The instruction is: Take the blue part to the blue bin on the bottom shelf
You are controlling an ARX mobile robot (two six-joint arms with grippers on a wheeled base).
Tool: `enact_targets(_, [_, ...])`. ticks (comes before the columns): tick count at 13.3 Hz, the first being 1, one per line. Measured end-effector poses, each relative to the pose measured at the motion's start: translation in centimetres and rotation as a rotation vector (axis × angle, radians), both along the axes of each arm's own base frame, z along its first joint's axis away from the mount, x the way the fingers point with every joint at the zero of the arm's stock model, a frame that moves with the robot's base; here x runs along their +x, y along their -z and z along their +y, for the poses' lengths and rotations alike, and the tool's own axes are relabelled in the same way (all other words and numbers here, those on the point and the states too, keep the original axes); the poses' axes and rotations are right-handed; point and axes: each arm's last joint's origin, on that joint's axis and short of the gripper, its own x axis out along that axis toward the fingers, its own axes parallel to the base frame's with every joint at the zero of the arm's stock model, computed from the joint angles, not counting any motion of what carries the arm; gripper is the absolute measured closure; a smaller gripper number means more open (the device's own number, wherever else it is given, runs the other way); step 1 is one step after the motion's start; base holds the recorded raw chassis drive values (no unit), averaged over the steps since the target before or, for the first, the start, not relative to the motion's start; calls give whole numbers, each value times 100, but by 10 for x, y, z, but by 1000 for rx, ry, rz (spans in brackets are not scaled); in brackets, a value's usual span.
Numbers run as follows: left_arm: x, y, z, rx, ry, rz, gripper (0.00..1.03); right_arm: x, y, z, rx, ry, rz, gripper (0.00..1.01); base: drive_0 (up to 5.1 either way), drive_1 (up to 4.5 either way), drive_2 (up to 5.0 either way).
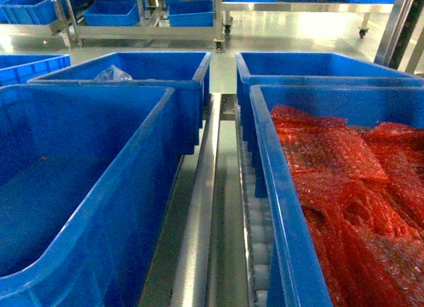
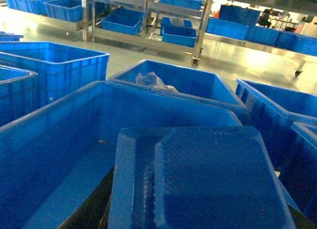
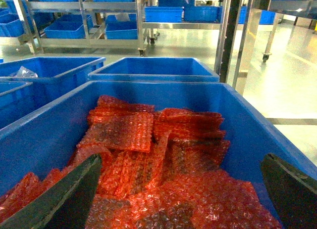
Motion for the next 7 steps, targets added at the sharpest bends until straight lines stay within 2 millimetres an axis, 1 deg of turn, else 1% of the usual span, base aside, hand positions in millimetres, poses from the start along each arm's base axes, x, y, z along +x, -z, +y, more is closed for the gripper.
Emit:
enact_targets(5, [0, 0, 0, 0, 0, 0, 60, 0, 0, 0, 0, 0, 0, 3, 0, 0, 0])
enact_targets(6, [0, 2, 0, 60, -69, 31, 60, 0, 0, 0, 0, 0, 0, 3, 0, 0, 0])
enact_targets(7, [6, 6, 1, 124, -105, 54, 60, 0, 0, 0, 0, 0, 0, 3, 0, 0, 0])
